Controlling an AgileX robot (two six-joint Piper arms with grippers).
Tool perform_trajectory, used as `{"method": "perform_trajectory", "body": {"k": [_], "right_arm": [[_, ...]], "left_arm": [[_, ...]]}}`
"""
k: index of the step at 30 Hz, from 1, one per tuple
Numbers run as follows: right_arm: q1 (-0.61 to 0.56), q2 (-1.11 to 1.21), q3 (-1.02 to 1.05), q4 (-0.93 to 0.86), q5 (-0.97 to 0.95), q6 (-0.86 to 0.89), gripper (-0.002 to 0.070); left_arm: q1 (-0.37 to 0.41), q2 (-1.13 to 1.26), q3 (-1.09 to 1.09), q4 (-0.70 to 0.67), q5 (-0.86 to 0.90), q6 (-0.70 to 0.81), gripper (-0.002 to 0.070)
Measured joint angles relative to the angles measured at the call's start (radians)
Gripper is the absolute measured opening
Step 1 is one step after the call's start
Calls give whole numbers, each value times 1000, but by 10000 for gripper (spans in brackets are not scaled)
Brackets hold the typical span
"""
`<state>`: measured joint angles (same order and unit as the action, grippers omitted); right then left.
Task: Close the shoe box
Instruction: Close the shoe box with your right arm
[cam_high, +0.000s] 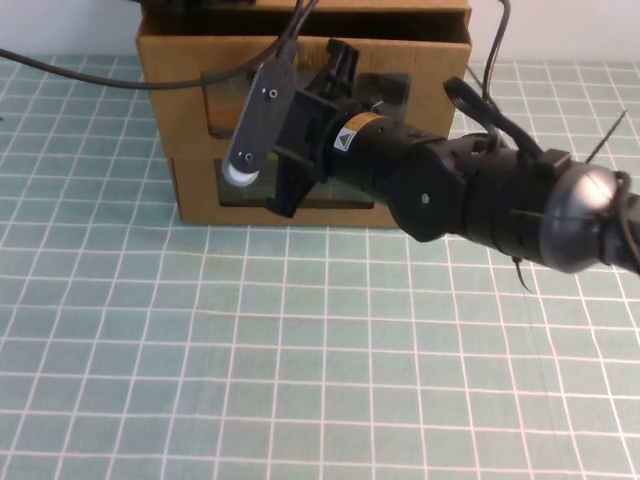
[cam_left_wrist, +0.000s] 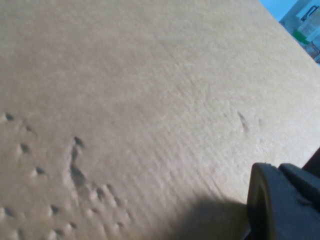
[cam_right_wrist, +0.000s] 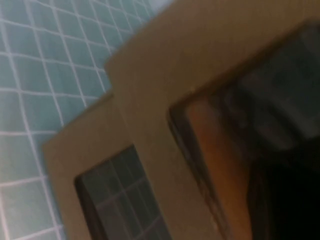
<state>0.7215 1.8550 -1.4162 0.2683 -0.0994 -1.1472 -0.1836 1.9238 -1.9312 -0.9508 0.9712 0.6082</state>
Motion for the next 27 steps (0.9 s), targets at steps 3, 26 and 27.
{"method": "perform_trajectory", "body": {"k": [3, 26, 27], "right_arm": [[-29, 58, -47, 40, 13, 0, -14], [-92, 64, -221, 179, 446, 0, -14], [-92, 48, -221, 186, 489, 0, -14]], "left_arm": [[0, 0, 0, 0, 4, 15, -3], [0, -29, 2, 35, 81, 43, -3], [0, -38, 2, 38, 83, 43, -3]]}}
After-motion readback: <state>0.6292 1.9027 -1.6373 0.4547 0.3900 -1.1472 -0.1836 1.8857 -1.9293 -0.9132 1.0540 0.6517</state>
